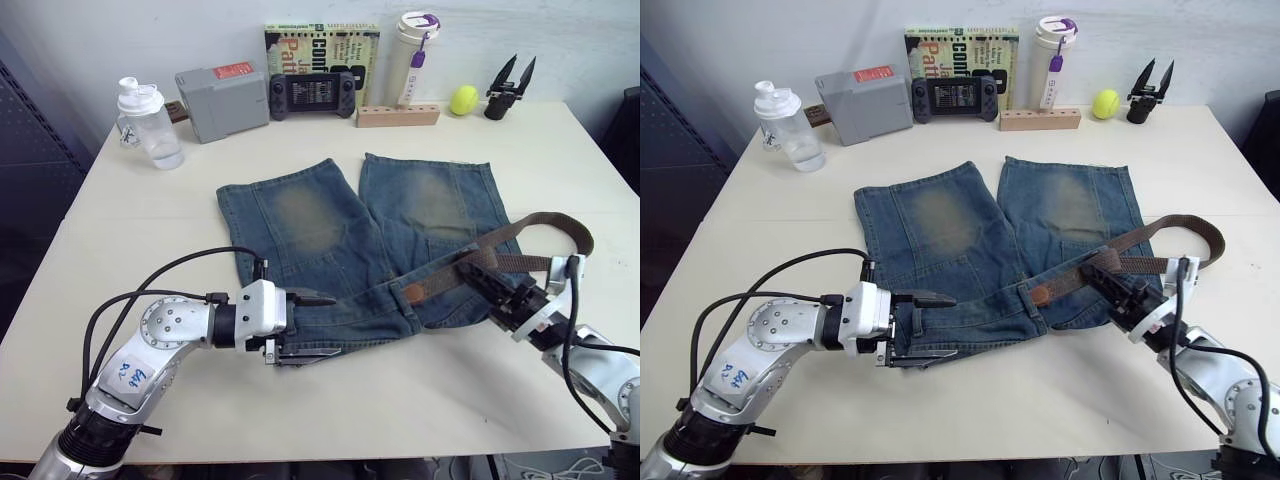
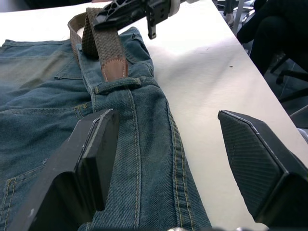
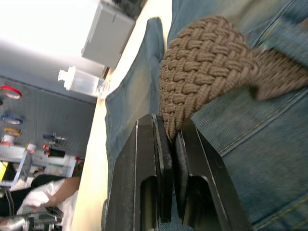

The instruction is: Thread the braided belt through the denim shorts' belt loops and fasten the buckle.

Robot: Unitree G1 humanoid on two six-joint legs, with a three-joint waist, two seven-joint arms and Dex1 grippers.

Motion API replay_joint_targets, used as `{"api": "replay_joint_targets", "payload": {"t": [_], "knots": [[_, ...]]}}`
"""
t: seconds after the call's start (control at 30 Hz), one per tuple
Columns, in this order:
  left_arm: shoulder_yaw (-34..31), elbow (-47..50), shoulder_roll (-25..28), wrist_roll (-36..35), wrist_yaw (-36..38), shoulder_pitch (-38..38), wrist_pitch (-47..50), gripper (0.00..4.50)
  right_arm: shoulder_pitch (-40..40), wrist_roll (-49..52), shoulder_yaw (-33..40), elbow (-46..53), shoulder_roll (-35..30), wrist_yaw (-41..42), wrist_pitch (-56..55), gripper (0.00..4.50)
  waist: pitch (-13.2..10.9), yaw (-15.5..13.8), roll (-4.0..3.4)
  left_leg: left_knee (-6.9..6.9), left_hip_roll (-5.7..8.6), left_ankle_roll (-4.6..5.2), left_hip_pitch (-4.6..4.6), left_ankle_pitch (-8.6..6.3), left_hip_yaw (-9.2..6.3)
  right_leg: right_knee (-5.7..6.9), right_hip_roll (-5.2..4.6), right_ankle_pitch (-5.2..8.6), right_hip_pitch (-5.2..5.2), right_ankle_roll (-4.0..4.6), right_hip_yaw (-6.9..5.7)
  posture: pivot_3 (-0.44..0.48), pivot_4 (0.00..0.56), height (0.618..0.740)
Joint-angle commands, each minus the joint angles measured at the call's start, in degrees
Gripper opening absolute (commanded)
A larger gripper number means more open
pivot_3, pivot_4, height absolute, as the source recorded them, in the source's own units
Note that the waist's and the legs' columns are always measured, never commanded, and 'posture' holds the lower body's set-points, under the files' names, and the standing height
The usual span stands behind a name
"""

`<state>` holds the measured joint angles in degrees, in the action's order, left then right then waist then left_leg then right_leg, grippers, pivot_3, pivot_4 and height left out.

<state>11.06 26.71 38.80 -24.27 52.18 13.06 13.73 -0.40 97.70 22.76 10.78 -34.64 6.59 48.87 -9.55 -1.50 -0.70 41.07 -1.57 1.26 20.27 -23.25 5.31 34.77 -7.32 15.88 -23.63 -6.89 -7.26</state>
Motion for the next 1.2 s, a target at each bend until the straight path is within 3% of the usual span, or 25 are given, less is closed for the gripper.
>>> {"api": "replay_joint_targets", "payload": {"t": [0.03,0.2,0.4,0.53,0.7,1.17,1.2], "knots": [[-1.4,1.8,-0.3,0.4,0.1,0.8,-0.4,3.61,0.1,-0.9,-0.7,2.7,0.4,2.1,1.0,0.0,0.0,0.0,0.0,0.0,0.0,0.0,0.0,0.0,0.0,0.0,0.0,0.0,0.0,0.0,0.0,0.0,0.15,0.731],[-1.1,1.4,-0.5,1.1,0.1,1.7,-0.8,3.61,-0.4,-2.6,-3.3,3.2,1.3,2.5,2.2,0.0,0.0,0.0,0.0,0.0,0.0,0.0,0.0,0.0,0.0,0.0,0.01,0.0,0.0,0.0,0.0,0.0,0.15,0.731],[2.3,-2.7,-2.7,10.3,-0.3,6.0,-8.4,3.61,-0.8,-6.6,-8.5,1.9,3.9,-1.1,3.8,0.0,0.0,-0.1,-0.02,0.0,0.07,0.0,0.01,0.0,-0.01,-0.01,0.01,0.0,0.01,0.0,-0.03,0.0,0.15,0.731],[8.7,-12.7,-4.2,26.2,-1.6,11.5,-27.4,3.61,-1.1,-7.1,-9.5,-0.1,5.6,-3.4,4.1,0.0,0.0,0.0,-0.01,0.01,0.08,0.0,-0.02,0.0,0.02,-0.02,0.05,0.0,0.04,0.0,-0.05,0.0,0.15,0.731],[11.9,-22.0,-5.4,34.7,-4.2,14.7,-41.9,3.61,-1.3,-7.1,-9.3,-0.7,6.5,-4.2,4.6,0.0,0.0,0.2,-0.04,-0.08,0.02,-0.01,-0.06,0.0,0.08,-0.05,0.11,0.0,0.03,0.0,-0.02,0.0,0.15,0.731],[12.5,-28.4,-10.6,38.6,-8.4,17.9,-49.2,3.61,-0.6,-8.0,-8.7,0.4,7.9,-4.5,4.6,0.0,0.1,0.1,-0.03,-0.03,-0.04,-0.01,-0.06,0.0,0.04,-0.02,0.08,0.0,0.04,0.0,-0.06,0.0,0.15,0.731],[12.6,-28.5,-10.6,38.5,-8.2,18.0,-49.5,3.37,-0.7,-8.0,-8.7,0.4,7.9,-4.5,4.6,0.0,0.1,0.1,-0.02,-0.03,-0.04,-0.01,-0.06,0.0,0.04,-0.02,0.08,0.0,0.04,0.0,-0.06,0.0,0.15,0.731]]}}
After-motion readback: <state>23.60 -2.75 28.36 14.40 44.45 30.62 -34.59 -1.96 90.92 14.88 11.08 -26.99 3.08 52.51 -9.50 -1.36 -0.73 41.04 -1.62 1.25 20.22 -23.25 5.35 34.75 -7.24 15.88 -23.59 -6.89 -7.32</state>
